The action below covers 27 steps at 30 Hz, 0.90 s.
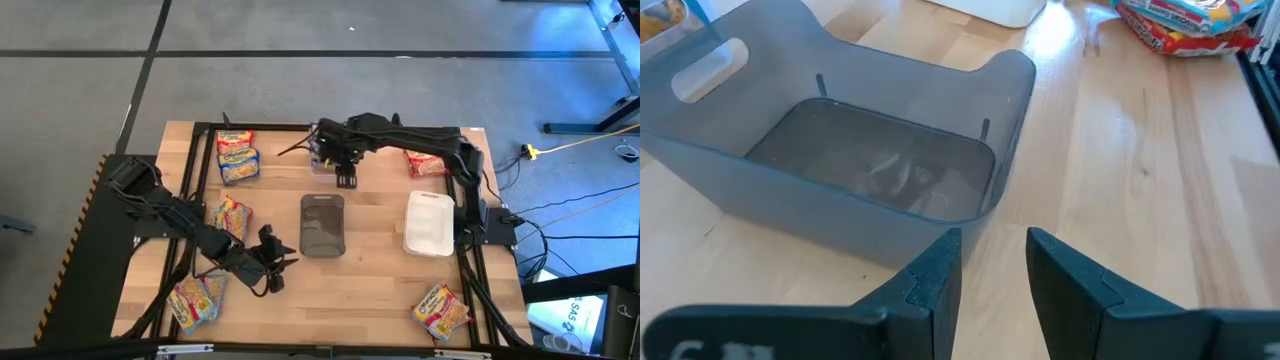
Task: Sort Maruchan noodles
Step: Put the blue noodle pack into the transparent bin
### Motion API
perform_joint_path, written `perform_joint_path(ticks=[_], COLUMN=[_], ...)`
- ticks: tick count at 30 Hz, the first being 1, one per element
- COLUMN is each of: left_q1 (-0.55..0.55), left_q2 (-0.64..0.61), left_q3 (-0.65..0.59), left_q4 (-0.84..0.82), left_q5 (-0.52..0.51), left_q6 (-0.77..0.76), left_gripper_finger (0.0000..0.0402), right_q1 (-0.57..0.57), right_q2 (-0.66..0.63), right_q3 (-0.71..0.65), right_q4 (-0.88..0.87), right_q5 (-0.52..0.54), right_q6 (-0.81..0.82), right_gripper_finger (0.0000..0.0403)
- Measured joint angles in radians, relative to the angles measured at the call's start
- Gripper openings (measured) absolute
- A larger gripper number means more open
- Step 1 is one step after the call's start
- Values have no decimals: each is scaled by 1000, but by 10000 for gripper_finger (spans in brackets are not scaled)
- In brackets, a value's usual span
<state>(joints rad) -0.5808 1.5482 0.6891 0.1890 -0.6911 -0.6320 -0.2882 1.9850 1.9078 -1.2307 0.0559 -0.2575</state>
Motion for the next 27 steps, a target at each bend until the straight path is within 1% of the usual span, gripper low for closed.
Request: perform_joint_path(ticks=[2, 4, 6, 8, 11, 13, 16, 18, 21, 25, 27], left_q1=[12, 30, 51, 80, 135, 173, 239, 290, 380, 514, 599], left_q2=[0, 0, 0, -5, -53, -101, -160, -197, -239, -270, -270], left_q3=[0, 0, 1, 18, 79, 126, 201, 242, 276, 281, 281], left_q4=[0, 0, -1, -38, -180, -345, -584, -743, -919, -1047, -1106], left_q5=[-6, -6, 10, 42, 93, 121, 127, 128, 134, 138, 131], left_q6=[11, 13, 39, 80, 114, 112, 61, 9, -50, -64, -79], left_gripper_finger=[108, 108, 108, 108, 108, 108, 108, 108, 108, 108, 108], right_q1=[15, 35, 63, 97, 152, 191, 250, 292, 346, 375, 376], right_q2=[-58, -133, -220, -312, -454, -540, -641, -684, -700, -694, -692], right_q3=[-73, -174, -300, -440, -645, -780, -968, -1072, -1189, -1260, -1281], right_q4=[16, 48, 120, 225, 414, 565, 857, 1059, 1272, 1391, 1398], right_q5=[9, 53, 82, 108, 139, 161, 167, 142, 132, 136, 135], right_q6=[44, 88, 131, 174, 227, 250, 306, 310, 271, 231, 230], right_gripper_finger=[166, 166, 166, 166, 166, 166, 166, 166, 166, 166, 166])
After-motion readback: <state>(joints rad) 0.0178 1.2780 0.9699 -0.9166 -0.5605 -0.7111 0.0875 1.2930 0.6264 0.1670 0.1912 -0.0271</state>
